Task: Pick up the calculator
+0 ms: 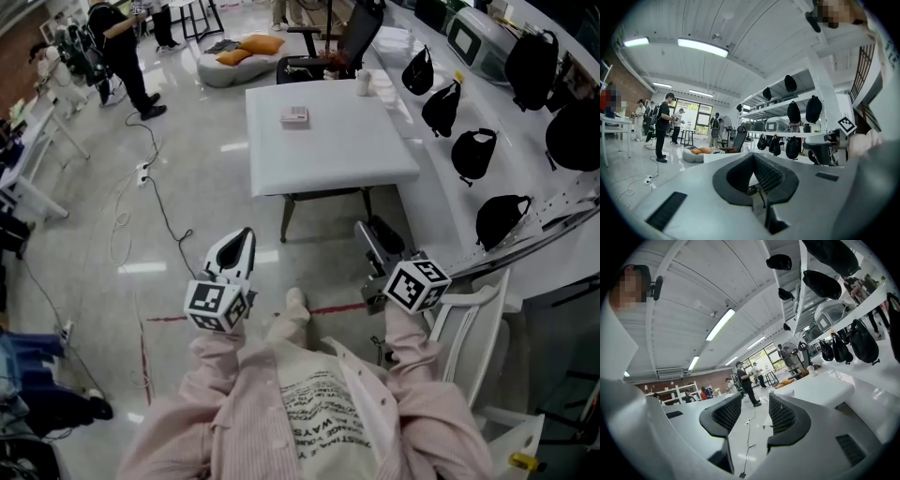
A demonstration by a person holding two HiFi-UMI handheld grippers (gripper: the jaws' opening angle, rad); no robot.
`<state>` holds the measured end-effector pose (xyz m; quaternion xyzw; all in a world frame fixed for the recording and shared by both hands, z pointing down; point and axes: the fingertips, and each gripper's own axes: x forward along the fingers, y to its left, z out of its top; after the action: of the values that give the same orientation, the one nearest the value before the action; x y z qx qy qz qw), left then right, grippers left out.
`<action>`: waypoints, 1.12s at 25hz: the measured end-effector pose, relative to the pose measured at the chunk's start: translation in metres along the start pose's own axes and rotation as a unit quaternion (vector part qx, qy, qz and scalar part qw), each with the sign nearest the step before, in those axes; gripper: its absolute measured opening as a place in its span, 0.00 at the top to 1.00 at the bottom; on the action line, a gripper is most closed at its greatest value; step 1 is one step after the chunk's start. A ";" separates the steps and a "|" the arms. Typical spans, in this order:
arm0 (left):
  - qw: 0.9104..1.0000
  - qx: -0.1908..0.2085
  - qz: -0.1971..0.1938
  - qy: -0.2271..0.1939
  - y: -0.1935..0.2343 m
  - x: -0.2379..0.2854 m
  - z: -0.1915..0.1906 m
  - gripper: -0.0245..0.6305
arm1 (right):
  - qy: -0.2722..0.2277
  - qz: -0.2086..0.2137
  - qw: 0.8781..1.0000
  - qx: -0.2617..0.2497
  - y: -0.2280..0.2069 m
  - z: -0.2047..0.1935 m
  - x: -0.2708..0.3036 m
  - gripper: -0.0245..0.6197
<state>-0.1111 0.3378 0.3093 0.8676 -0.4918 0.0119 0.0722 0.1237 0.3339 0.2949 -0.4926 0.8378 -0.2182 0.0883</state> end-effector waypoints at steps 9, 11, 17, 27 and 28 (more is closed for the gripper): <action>1.000 -0.010 -0.003 0.024 0.035 0.065 -0.010 0.96 | 0.005 -0.011 1.000 0.027 -0.043 0.006 0.063 0.64; 0.999 -0.014 0.000 0.029 0.049 0.080 -0.010 0.96 | 0.007 -0.013 0.999 0.032 -0.051 0.010 0.082 0.64; 0.999 -0.024 -0.014 0.047 0.080 0.131 -0.012 0.96 | 0.020 0.003 0.999 0.049 -0.070 0.015 0.137 0.64; 0.997 -0.037 -0.033 0.059 0.120 0.197 -0.019 0.96 | 0.026 0.011 0.996 0.080 -0.100 0.018 0.200 0.64; 0.997 -0.037 -0.035 0.061 0.122 0.202 -0.019 0.96 | 0.025 0.011 0.996 0.083 -0.103 0.019 0.204 0.64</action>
<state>-0.1100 0.1072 0.3607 0.8786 -0.4561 0.0441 0.1344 0.1100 0.1087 0.3383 -0.4688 0.8242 -0.2979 0.1104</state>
